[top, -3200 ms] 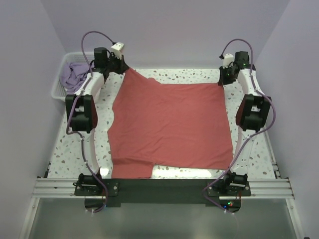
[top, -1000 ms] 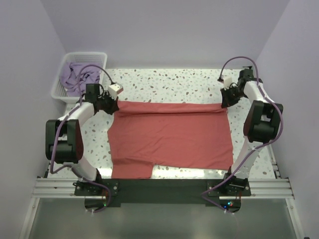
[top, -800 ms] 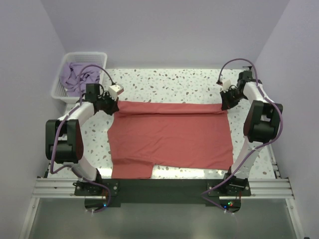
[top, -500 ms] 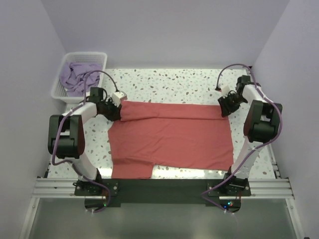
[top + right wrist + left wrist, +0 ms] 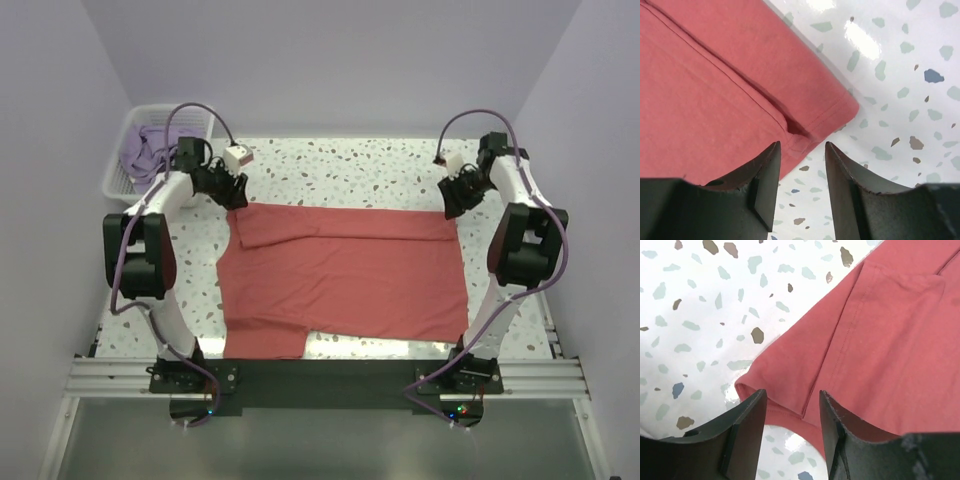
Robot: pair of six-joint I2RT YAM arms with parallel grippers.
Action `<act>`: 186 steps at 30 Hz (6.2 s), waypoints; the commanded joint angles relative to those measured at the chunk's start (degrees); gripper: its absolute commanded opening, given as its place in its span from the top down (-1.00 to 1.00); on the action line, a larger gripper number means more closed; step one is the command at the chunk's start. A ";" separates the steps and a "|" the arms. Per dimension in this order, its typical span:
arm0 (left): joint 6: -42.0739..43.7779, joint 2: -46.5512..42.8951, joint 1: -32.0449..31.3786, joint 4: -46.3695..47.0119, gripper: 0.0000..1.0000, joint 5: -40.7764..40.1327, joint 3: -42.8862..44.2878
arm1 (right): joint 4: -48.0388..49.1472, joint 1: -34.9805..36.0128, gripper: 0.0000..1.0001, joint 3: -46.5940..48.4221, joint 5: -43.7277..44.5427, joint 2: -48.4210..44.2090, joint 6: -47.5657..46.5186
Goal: Fold and stack the t-shirts
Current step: Fold the tshirt
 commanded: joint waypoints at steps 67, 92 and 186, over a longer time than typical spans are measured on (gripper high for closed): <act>35.13 -10.62 -14.44 -22.83 0.77 1.94 -16.74 | -6.04 2.99 0.41 -7.92 10.60 -1.20 -8.01; -2.92 1.49 -8.21 -6.30 0.17 -13.01 -2.69 | 0.19 8.08 0.40 -4.13 13.67 -0.42 7.46; 27.66 -29.79 -5.38 -20.72 -0.32 -6.77 -33.09 | 12.50 14.33 0.59 -50.90 18.16 -28.62 -14.60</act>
